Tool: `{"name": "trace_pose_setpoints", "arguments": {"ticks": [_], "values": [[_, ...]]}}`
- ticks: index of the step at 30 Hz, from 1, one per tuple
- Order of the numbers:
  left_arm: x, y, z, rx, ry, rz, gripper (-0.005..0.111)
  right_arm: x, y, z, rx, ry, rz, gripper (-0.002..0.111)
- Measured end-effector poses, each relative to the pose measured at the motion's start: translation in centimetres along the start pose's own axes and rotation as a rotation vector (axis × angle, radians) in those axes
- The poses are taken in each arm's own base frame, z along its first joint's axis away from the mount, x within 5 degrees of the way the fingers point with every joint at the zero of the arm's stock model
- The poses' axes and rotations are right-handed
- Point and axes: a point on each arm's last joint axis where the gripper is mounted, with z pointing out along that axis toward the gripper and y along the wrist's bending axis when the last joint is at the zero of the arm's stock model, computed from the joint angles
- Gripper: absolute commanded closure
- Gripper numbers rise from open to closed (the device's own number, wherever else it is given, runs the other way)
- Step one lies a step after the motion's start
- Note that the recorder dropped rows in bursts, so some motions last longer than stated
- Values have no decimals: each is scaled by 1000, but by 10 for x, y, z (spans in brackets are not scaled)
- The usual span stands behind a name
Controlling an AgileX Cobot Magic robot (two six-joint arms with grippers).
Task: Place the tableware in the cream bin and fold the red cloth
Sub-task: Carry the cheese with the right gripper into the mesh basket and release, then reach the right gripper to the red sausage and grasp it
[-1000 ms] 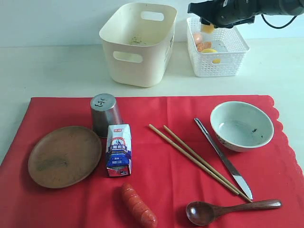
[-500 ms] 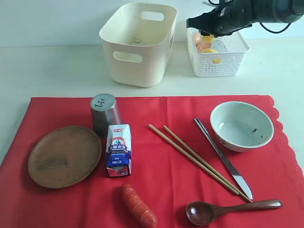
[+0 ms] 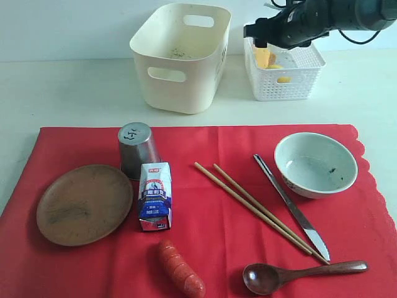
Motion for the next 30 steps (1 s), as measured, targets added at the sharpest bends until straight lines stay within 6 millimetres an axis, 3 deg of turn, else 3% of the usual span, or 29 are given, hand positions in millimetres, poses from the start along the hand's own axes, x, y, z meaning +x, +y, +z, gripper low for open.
{"name": "trace_pose_setpoints", "arguments": {"ticks": [7,12,15,19,21,22,23,26,30], "values": [[0,0,0,0,0,0,105,-24,4,-18,-22,-62,56,38],[0,0,0,0,0,0,105,-46,6,-51,-19,-50,66,40],[0,0,0,0,0,0,105,-52,7,-74,-4,17,61,54],[0,0,0,0,0,0,105,-57,7,-108,9,140,15,86],[0,0,0,0,0,0,105,-60,7,-132,7,181,-15,97],[0,0,0,0,0,0,105,-61,8,-141,4,192,-22,108],[0,0,0,0,0,0,105,-62,9,-163,-12,206,-14,108],[0,0,0,0,0,0,105,-52,14,-197,-57,222,3,108],[0,0,0,-1,0,1,105,-7,54,-236,-145,296,-102,108]]}}
